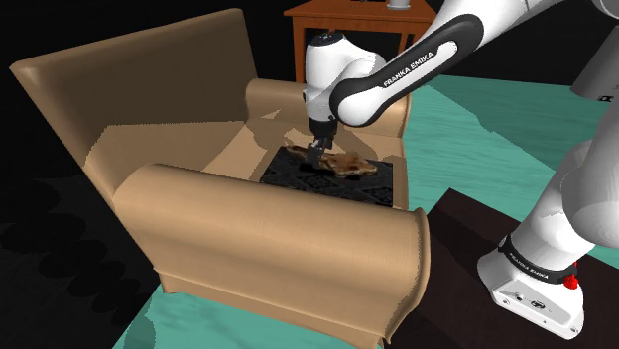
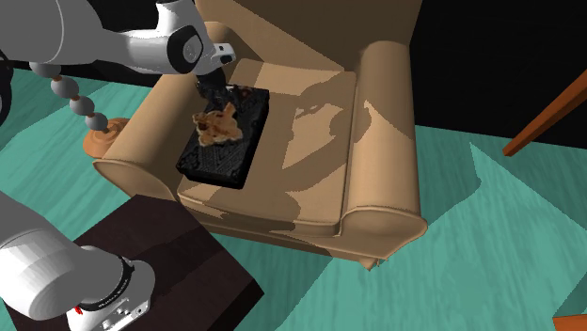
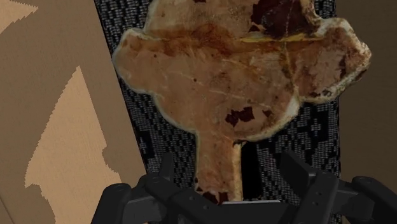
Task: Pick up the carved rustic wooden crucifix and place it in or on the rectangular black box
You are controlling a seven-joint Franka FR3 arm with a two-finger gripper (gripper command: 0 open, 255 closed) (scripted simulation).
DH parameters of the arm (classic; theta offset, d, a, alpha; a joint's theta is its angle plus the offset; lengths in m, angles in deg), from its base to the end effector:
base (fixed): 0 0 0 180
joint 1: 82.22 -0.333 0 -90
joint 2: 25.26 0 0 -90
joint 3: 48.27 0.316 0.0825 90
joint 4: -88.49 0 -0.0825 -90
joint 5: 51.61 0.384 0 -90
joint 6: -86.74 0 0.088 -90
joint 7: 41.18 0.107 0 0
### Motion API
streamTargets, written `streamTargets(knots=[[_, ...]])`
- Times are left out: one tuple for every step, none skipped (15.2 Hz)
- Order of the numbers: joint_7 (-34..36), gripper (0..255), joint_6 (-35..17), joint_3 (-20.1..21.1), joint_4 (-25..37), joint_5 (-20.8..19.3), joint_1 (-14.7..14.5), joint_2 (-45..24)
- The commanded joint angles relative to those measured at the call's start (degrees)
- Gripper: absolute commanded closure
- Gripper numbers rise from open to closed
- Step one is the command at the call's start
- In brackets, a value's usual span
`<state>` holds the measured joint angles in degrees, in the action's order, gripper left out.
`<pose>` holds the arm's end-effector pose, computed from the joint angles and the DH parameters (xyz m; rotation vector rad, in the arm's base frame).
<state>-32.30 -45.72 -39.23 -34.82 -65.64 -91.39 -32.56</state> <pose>0.5327 0.1693 0.3458 2.9500 0.4818 0.1085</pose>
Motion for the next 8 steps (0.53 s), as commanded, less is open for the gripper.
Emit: streamTargets(knots=[[-0.37, 0, 1.70, 0.20, 0.55, 0.57, -0.09, 1.18], [-0.71, 0, 3.42, 0.39, 1.19, 1.10, -0.19, 2.29], [-1.03, 0, 5.16, 0.56, 1.91, 1.60, -0.29, 3.34], [-1.26, 0, 6.55, 0.68, 2.54, 1.96, -0.38, 4.12], [-1.26, 0, 6.55, 0.68, 2.54, 1.96, -0.39, 4.12], [-1.26, 0, 6.54, 0.68, 2.53, 1.96, -0.39, 4.13], [-1.26, 0, 6.55, 0.68, 2.53, 1.96, -0.39, 4.12], [-1.26, 0, 6.55, 0.68, 2.53, 1.96, -0.39, 4.12]])
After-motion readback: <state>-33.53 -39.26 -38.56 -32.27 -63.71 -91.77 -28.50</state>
